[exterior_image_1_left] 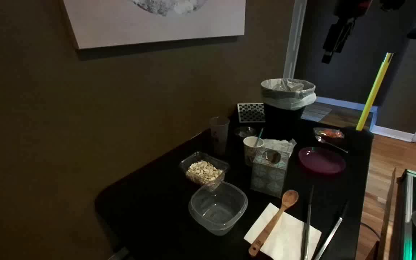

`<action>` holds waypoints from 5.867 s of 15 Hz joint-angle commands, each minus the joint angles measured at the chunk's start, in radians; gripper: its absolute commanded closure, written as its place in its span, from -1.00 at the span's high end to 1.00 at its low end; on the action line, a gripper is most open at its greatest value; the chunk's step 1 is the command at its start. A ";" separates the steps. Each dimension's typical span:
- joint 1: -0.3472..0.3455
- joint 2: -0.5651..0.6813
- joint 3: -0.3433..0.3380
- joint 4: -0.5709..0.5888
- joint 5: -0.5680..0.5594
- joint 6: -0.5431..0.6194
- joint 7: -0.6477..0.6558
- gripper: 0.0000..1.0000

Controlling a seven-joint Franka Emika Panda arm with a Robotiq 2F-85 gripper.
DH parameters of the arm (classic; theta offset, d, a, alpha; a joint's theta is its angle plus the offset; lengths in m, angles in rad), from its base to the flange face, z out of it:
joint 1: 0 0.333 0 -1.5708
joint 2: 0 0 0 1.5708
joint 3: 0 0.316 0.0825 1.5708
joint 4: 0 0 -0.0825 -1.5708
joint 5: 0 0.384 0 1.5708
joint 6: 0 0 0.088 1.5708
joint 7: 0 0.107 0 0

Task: Pick up the blue pencil from the white paper cup and put it on the table

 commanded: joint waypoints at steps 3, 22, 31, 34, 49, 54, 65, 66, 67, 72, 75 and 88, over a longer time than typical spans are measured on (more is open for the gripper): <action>0.015 0.001 -0.011 0.002 -0.009 -0.004 0.008 1.00; -0.062 0.317 -0.176 -0.117 0.220 0.307 0.110 1.00; -0.062 0.560 -0.242 -0.029 0.458 0.463 0.188 1.00; -0.045 0.682 -0.248 0.031 0.584 0.522 0.172 1.00; -0.086 1.151 -0.133 0.413 0.935 0.408 0.142 1.00; -0.098 1.227 -0.138 0.514 0.929 0.306 0.212 1.00; -0.108 1.292 -0.135 0.614 0.973 0.193 0.279 0.88; -0.106 1.292 -0.136 0.614 0.973 0.192 0.282 0.81; -0.104 1.288 -0.137 0.610 0.972 0.195 0.284 0.61; -0.096 1.274 -0.144 0.595 0.956 0.200 0.293 0.56; -0.096 1.267 -0.144 0.588 0.955 0.201 0.291 0.58; -0.088 1.239 -0.151 0.556 0.936 0.204 0.292 0.18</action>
